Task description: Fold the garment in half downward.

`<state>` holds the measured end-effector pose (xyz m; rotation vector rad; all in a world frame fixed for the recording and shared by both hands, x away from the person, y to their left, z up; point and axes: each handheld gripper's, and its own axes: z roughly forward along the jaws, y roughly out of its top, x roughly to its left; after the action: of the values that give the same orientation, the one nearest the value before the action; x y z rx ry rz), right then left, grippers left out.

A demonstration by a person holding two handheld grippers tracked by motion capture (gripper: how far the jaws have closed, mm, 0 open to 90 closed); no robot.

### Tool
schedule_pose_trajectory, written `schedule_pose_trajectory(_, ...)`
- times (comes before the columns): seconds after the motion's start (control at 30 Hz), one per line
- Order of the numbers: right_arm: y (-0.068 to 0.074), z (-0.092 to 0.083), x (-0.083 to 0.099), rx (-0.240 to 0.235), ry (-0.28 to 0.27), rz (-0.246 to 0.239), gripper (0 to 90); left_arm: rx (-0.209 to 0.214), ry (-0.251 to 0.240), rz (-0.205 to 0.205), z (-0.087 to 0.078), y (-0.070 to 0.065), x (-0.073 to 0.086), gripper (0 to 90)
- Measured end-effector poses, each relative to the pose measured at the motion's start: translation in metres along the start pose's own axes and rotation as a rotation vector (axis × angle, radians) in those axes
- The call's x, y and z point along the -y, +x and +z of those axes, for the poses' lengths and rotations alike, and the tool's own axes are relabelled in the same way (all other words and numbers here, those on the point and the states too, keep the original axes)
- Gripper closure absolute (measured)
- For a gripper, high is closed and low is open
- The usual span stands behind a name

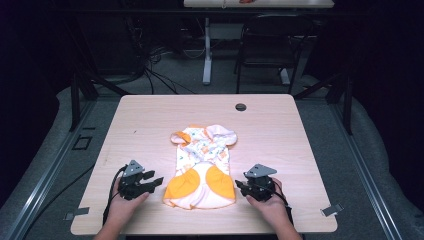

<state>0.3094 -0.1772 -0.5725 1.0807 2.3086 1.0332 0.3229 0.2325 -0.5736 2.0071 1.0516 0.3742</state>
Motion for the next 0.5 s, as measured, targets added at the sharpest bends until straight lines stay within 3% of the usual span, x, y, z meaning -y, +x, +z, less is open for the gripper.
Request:
schedule_pose_trajectory(0.07, 0.0013, 0.0007, -0.0007, -0.008, 0.021, -0.011, 55.1, -0.008, 0.006, 0.020, 0.0005, -0.0009, -0.0010, 51.7)
schedule_pose_trajectory(0.17, 0.0024, 0.0006, -0.0011, 0.018, 0.017, -0.019, 58.3, -0.015, 0.013, 0.015, 0.0012, -0.0013, -0.0004, 52.5)
schedule_pose_trajectory(0.2, 0.0023, 0.0004, -0.0017, -0.021, 0.002, 0.002, 58.8, -0.013, 0.012, 0.017, 0.0011, -0.0012, 0.0003, 52.6)
schedule_pose_trajectory(0.5, 0.0067, 0.0021, -0.0095, -0.039, 0.025, -0.006, 58.4, 0.021, 0.006, 0.010, 0.0010, -0.0081, -0.0055, 54.7)
